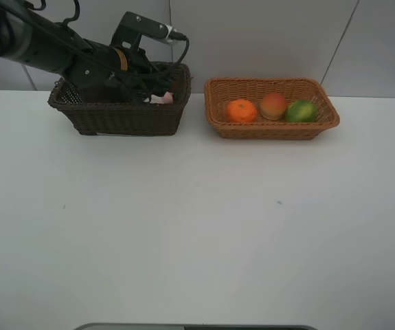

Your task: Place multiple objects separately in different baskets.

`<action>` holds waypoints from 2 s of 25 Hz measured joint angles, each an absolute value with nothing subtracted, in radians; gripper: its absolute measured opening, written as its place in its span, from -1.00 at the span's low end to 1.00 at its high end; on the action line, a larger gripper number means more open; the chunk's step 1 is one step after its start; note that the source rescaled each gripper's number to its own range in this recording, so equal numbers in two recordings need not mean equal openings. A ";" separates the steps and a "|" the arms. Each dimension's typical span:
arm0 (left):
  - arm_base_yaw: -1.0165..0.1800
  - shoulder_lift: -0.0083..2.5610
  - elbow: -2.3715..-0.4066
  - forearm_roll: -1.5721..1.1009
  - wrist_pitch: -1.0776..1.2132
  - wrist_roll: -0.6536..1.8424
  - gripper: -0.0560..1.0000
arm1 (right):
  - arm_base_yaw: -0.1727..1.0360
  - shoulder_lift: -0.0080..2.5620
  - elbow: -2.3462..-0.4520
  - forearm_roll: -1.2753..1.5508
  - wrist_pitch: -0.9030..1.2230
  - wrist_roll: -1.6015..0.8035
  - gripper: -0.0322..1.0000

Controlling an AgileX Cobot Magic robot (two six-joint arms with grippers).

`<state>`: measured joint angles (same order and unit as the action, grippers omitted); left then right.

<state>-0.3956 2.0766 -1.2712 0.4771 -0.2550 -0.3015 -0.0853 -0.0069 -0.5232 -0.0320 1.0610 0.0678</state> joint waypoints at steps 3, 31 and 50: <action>-0.396 2.032 -1.271 0.477 -0.247 -0.303 0.84 | -0.085 -0.007 -0.523 -0.032 1.061 0.068 0.99; -0.285 1.141 -1.094 0.326 0.853 -0.361 0.84 | -0.085 -0.007 -0.523 -0.032 1.061 0.068 0.99; -0.285 0.157 -0.662 0.099 1.148 -0.142 0.84 | -0.085 -0.007 -0.523 -0.032 1.061 0.068 0.99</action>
